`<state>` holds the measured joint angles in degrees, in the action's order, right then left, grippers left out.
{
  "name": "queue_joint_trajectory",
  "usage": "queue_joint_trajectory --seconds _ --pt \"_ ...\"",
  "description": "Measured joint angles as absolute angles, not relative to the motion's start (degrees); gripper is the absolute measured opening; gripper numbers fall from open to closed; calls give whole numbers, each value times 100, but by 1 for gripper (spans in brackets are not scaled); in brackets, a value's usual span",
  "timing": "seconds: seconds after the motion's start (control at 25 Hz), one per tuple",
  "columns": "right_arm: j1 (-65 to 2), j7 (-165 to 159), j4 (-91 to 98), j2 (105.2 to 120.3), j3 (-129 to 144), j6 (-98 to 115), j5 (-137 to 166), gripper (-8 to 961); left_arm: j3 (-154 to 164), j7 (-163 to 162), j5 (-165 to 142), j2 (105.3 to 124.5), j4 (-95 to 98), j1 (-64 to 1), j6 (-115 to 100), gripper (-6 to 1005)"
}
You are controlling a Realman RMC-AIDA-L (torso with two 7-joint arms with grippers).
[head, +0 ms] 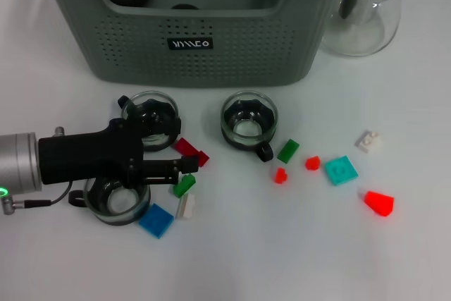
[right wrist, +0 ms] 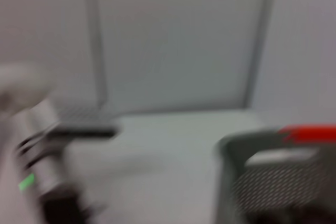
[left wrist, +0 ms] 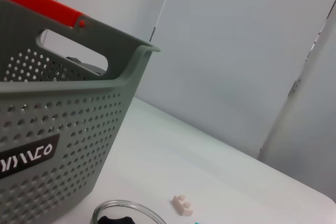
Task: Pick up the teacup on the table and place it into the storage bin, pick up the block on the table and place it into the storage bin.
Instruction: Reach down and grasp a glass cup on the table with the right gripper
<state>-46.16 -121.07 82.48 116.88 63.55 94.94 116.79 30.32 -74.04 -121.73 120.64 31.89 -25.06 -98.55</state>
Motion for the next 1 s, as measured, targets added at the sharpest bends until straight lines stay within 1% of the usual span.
queue_joint_trajectory --seconds 0.28,0.36,0.44,0.52,0.6,1.0 --pt "-4066 -11688 8217 11678 6334 10642 12068 579 3032 -7412 -12173 12050 3198 -2535 -9844 877" --pt "-4018 -11683 8198 11736 6392 10810 12440 578 3031 -7413 -12173 12046 3199 -2540 -9843 877" --pt "-4022 -11690 8163 11860 6477 10906 12907 578 3032 -7413 -12173 12042 3204 -2542 -9842 877" --pt "-4079 -11734 8074 11979 6633 10905 13376 578 3033 -7409 -12173 12039 3208 -2542 -9840 878" --pt "-4172 -11886 7862 12027 6888 10724 13638 578 3032 -7405 -12173 12036 3208 -2540 -9836 878" --pt "-4854 -12457 6460 12037 8345 9007 13778 579 3032 -7379 -12180 12032 3226 -2533 -9834 878"
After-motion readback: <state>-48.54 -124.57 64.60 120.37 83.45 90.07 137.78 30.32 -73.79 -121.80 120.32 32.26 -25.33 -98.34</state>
